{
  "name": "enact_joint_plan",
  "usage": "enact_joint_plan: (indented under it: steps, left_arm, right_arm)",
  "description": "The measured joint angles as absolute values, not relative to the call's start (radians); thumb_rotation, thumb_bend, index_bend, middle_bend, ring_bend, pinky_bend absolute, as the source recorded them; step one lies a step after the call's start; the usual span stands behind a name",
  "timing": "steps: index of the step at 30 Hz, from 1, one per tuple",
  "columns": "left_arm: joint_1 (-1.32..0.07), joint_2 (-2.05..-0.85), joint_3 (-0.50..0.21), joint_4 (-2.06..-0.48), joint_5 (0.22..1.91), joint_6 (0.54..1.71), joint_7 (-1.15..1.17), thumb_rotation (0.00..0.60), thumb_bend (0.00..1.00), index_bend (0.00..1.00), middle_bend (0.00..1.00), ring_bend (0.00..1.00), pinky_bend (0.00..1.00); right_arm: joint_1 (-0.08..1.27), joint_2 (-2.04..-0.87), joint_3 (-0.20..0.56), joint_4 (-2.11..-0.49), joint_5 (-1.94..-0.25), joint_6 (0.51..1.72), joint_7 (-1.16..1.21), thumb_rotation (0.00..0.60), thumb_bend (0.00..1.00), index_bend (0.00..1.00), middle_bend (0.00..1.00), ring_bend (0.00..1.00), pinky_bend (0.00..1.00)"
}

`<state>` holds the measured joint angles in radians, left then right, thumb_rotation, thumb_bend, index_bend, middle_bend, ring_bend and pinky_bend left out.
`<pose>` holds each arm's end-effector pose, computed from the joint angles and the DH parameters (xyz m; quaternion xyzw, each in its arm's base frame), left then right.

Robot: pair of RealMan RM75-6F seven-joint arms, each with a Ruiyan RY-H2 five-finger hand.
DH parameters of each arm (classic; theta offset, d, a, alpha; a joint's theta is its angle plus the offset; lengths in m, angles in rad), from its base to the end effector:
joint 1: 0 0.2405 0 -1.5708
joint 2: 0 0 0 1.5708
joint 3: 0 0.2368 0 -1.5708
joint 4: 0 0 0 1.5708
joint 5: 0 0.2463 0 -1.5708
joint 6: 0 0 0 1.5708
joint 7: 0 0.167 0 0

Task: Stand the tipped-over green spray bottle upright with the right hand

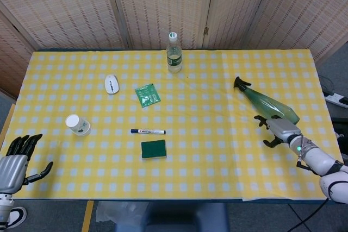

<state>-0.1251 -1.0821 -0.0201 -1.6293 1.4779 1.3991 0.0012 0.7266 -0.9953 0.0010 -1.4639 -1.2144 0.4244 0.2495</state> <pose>-0.3122 0.2099 0.1112 -0.6198 -0.4070 -0.3563 0.5685 -0.3071 -0.3597 0.0753 0.7149 -0.5451 0.1381 0.4157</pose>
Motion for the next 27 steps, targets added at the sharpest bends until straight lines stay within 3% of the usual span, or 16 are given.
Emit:
enact_joint_plan:
  steps: [11, 16, 21, 27]
  left_arm:
    - [-0.121, -1.076, -0.018, -1.638, 1.487, 1.41, -0.008, 0.168, 0.35, 0.0, 0.15, 0.09, 0.0]
    - [-0.116, -1.071, -0.011, -1.65, 1.51, 1.427, -0.01, 0.171, 0.35, 0.0, 0.15, 0.09, 0.0]
    - [-0.117, -1.064, -0.013, -1.645, 1.503, 1.42, -0.041, 0.172, 0.35, 0.0, 0.15, 0.09, 0.0]
    - [-0.113, -1.039, -0.016, -1.638, 1.51, 1.432, -0.134, 0.17, 0.35, 0.0, 0.15, 0.09, 0.0]
  right_arm:
    - [0.711, -0.966, 0.052, -1.485, -1.133, 0.473, 0.296, 0.6, 0.45, 0.0, 0.22, 0.26, 0.05]
    - [0.709, -0.958, 0.066, -1.526, -1.072, 0.548, 0.196, 0.6, 0.44, 0.0, 0.07, 0.13, 0.04]
    - [0.731, -0.978, 0.058, -1.552, -0.903, 0.609, 0.052, 0.6, 0.41, 0.0, 0.0, 0.06, 0.04]
    - [0.792, -1.038, 0.042, -1.566, -0.608, 0.731, -0.163, 0.6, 0.4, 0.0, 0.02, 0.09, 0.04]
